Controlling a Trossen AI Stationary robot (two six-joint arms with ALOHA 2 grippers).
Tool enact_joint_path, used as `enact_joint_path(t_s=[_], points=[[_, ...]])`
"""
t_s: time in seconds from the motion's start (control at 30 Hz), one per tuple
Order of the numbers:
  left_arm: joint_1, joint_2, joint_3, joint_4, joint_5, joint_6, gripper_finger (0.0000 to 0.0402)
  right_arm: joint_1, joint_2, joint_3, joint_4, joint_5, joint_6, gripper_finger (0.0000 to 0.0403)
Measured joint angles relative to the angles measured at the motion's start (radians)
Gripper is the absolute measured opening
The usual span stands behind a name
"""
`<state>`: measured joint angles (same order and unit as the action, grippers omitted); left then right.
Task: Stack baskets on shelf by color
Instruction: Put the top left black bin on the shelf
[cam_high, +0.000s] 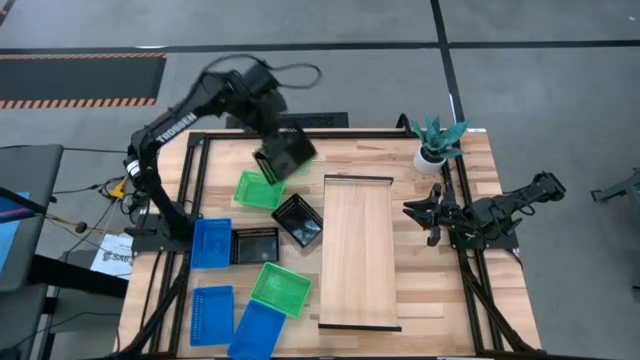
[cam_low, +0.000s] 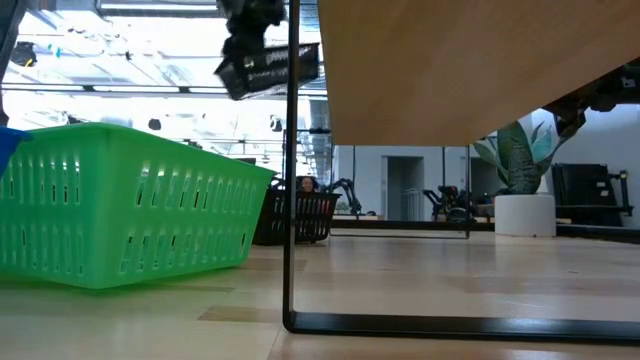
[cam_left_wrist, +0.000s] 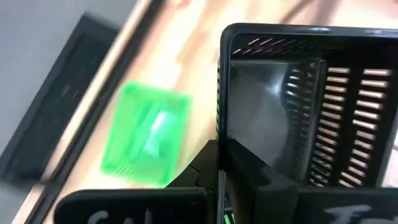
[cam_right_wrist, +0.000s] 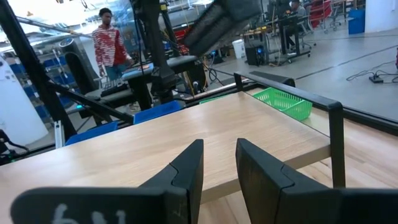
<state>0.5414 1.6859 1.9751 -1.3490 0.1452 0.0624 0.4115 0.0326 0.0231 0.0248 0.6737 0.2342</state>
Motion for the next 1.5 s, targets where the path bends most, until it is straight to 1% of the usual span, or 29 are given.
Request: enact_joint_path(t_s=[0.07,0.13,0.2,0.27,0.33,0.4,0.5,0.63,0.77,0.83,0.97,1.2,1.27,1.33,1.5], points=[[-0.068,0.003,0.0,0.038,0.0,0.0,0.0,-0.002,0.0,0.0,-0.002,0.011,-0.007,0.0118],[-0.13,0.014,0.001,0.089,0.0,0.0,0.0,-0.007,0.0,-0.001,0.0,0.056,-0.007,0.0118],[-0.168,0.024,-0.002,0.095,0.0,0.002,0.0,-0.014,0.0,0.001,0.025,0.092,-0.023,0.0118],[-0.203,0.039,0.0,0.123,0.003,-0.004,0.0,-0.014,0.0,0.029,0.015,0.088,-0.086,0.0118],[-0.219,0.061,0.0,0.116,0.008,-0.019,0.0,-0.003,0.0,0.093,0.013,0.088,-0.138,0.0118],[-0.236,0.085,-0.001,0.119,0.007,-0.031,0.0,0.008,-0.002,0.167,-0.064,0.088,-0.185,0.0118],[-0.252,0.115,-0.001,0.124,0.007,-0.031,0.0,0.019,-0.001,0.294,-0.248,0.096,-0.199,0.0118],[-0.266,0.159,0.01,0.129,0.009,-0.037,0.0,0.023,-0.003,0.456,-0.465,0.119,-0.156,0.0118],[-0.279,0.193,0.056,0.126,0.016,-0.033,0.0,0.021,-0.004,0.548,-0.583,0.122,-0.13,0.0118],[-0.289,0.214,0.094,0.122,0.033,-0.021,0.0,0.018,-0.009,0.559,-0.626,0.125,-0.129,0.0118],[-0.305,0.268,0.189,0.095,0.034,-0.011,0.0,0.017,-0.016,0.561,-0.66,0.14,-0.116,0.0118],[-0.318,0.437,0.381,-0.009,0.03,0.023,0.0,0.018,-0.015,0.562,-0.662,0.14,-0.1,0.0118],[-0.318,0.449,0.366,0.026,0.04,0.025,0.0,0.018,-0.015,0.562,-0.661,0.139,-0.1,0.0118],[-0.317,0.451,0.358,0.018,0.057,0.042,0.0,0.018,-0.015,0.562,-0.663,0.139,-0.099,0.0118],[-0.315,0.459,0.36,0.022,0.056,0.076,0.0,0.018,-0.015,0.562,-0.661,0.139,-0.099,0.0118]])
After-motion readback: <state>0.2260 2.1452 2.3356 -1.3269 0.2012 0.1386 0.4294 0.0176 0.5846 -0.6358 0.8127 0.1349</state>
